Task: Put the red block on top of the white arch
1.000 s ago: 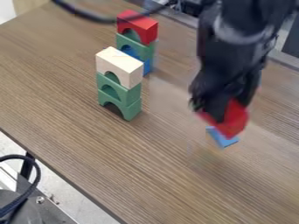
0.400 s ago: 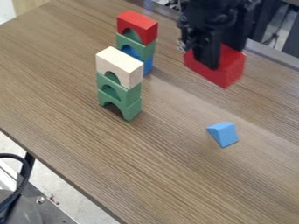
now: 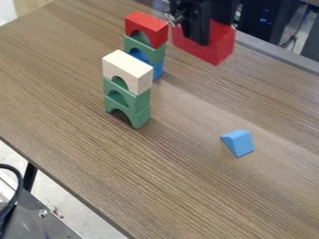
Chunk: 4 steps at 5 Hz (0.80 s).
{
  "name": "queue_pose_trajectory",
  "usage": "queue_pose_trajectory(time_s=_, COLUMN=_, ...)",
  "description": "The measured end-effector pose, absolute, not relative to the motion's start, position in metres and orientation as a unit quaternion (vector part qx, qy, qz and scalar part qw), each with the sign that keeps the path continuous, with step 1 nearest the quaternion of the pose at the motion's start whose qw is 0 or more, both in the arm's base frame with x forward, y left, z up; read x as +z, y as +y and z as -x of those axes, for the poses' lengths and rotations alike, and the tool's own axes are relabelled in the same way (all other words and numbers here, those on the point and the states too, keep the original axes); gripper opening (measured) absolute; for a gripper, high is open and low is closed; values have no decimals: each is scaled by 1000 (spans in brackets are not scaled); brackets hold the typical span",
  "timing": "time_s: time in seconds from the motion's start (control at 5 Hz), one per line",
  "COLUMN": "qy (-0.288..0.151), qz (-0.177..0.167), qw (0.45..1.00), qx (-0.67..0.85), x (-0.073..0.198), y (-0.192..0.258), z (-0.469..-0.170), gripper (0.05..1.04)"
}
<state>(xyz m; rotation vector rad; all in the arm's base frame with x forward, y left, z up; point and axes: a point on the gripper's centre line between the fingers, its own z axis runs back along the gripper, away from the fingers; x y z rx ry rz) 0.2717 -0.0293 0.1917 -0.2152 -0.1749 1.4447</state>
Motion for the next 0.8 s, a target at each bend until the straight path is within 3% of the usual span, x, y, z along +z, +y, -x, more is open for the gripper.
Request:
queue_pose_trajectory(time_s=0.4, qy=-58, qz=61, qw=741, qx=666, x=190, y=-6, z=-260, gripper=517)
queue_pose_trajectory(time_s=0.8, qy=-57, qz=48, qw=736, qx=673, x=195, y=11, z=-257, gripper=517)
